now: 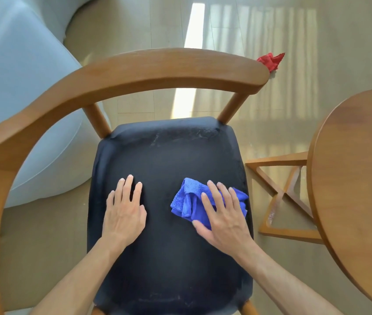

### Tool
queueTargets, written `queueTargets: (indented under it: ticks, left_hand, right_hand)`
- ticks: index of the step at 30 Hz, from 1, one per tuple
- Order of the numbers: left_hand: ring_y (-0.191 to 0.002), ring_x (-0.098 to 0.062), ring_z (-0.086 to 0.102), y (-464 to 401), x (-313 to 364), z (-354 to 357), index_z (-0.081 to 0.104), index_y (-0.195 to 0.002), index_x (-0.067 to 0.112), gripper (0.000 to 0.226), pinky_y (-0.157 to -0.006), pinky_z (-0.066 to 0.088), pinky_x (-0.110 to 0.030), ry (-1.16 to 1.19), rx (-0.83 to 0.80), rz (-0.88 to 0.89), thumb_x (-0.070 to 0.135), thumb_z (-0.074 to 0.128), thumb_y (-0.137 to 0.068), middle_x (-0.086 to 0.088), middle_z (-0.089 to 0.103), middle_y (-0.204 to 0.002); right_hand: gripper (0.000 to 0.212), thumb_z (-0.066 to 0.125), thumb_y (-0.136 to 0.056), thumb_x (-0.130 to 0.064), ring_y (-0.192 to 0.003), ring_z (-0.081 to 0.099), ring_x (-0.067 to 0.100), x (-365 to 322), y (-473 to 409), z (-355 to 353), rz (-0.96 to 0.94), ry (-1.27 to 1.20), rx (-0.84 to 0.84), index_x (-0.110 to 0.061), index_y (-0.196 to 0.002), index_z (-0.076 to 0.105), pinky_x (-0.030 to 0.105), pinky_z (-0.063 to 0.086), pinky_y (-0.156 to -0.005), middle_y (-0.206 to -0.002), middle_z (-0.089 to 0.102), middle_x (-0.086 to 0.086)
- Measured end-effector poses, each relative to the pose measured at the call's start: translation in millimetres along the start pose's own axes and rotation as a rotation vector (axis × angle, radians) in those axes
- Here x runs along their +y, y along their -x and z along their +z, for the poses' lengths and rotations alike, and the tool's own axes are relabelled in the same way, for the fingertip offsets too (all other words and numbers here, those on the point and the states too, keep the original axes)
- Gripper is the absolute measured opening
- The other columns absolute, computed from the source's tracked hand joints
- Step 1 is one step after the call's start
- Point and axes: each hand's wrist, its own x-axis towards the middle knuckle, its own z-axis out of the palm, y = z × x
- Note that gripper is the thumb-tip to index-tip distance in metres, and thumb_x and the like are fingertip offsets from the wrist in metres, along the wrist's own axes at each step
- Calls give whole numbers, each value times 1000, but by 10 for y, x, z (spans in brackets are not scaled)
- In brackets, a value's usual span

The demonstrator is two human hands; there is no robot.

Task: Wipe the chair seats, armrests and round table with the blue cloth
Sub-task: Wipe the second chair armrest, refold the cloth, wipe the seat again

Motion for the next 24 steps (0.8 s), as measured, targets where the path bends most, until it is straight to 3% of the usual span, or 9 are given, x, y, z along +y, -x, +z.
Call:
queueTargets:
  ticks: [3, 7, 9, 12, 15, 19, 24]
  left_hand:
    - [-130, -44, 43, -3, 0, 33, 57, -126, -3, 54, -97, 42, -59, -1, 36, -1, 10, 71, -75, -25, 45, -141]
    - [-136, -41, 36, -12, -13, 58, 54, -132, 5, 55, -104, 34, -60, -16, 66, 19, 28, 35, -87, -21, 39, -147]
    - [-138, -40, 33, -24, -33, 100, 50, -137, 8, 59, -105, 31, -62, -13, 56, 15, 34, 31, -88, -19, 36, -150]
    - [-141, -40, 27, -41, -47, 211, 44, -143, 10, 62, -107, 26, -65, -32, 51, 12, 39, 30, -90, -18, 30, -154]
    - [-143, -41, 21, -61, -41, 319, 37, -146, 10, 63, -109, 20, -66, -71, 56, 17, 42, 29, -92, -20, 25, -155]
    - [-145, -39, 15, -70, -77, 433, 29, -149, 12, 65, -111, 14, -65, -94, 66, 14, 44, 25, -93, -19, 18, -158]
    - [-146, -37, 11, -71, -134, 531, 25, -150, 14, 65, -112, 10, -63, -101, 106, 19, 46, 24, -93, -17, 15, -159]
  right_hand:
    - [74, 61, -76, -57, -136, 37, 43, -50, -31, 49, -15, -65, -136, 6, -116, 61, 60, 33, -107, -146, 40, 24]
    - [57, 63, -79, -51, -131, 44, 42, 74, -149, 137, -69, -44, -109, 1, -103, 66, 59, 41, -101, -141, 47, 25]
    - [60, 63, -81, -50, -129, 49, 38, 136, -132, 205, -68, -66, -42, 0, -113, 63, 54, 44, -100, -140, 49, 21]
    - [69, 56, -86, -52, -131, 47, 35, 86, -48, 315, 22, -104, 24, -9, -137, 43, 52, 42, -102, -146, 44, 17]
    - [65, 51, -87, -59, -130, 44, 41, 24, -12, 418, 69, -55, 58, -22, -141, 46, 58, 36, -103, -148, 40, 19]
    - [60, 50, -89, -62, -107, 55, 40, 47, -26, 508, 19, 26, 98, -25, -136, 53, 50, 41, -86, -137, 52, 19]
    - [47, 66, -84, -33, -78, 56, 34, 36, -66, 482, 6, 14, 135, -20, -129, 61, 40, 44, -65, -113, 63, 18]
